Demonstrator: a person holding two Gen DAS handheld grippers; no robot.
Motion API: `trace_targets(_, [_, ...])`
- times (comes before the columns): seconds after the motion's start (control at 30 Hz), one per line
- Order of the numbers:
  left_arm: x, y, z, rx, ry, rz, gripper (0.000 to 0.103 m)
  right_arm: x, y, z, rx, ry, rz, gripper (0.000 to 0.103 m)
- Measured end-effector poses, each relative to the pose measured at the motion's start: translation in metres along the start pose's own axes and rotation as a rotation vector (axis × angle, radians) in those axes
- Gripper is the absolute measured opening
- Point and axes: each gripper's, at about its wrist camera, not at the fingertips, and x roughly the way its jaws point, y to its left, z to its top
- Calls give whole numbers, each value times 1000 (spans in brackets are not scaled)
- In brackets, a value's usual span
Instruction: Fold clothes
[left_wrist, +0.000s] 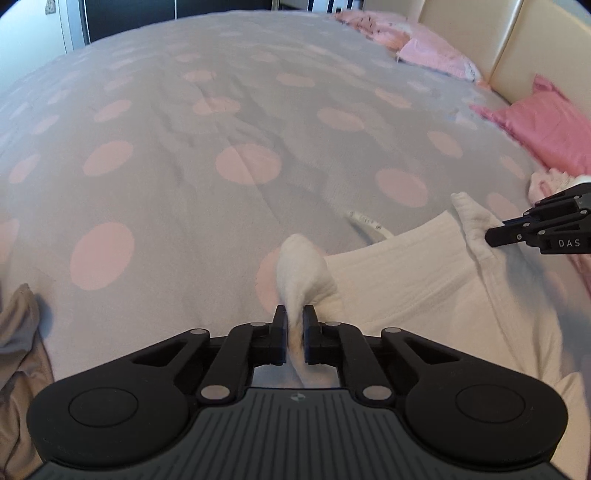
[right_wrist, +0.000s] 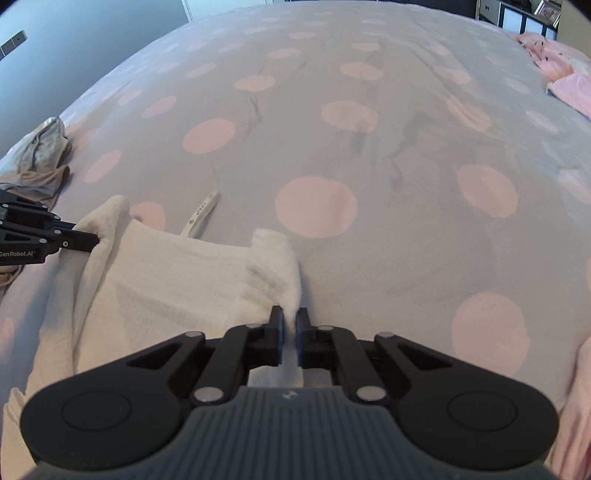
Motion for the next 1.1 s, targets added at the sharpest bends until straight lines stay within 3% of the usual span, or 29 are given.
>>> trace_targets(0.3, [-107,-37,-11,111,-166,-36,5,-107,30,-8,-92,-138,28,7])
trace_targets(0.63, [-197,-90,-92,367,-279,-76,5,-209,67,-90,-224,-252,117,8])
trace_targets(0.87, [-218,-122,-164,540,-203,-116,5,-234,85,-162,-336,-260,175,8])
trace_targets(1.1, [-197,-138,-212,670,-96,-140,5,-229,105,-217,-524,-214,197,8])
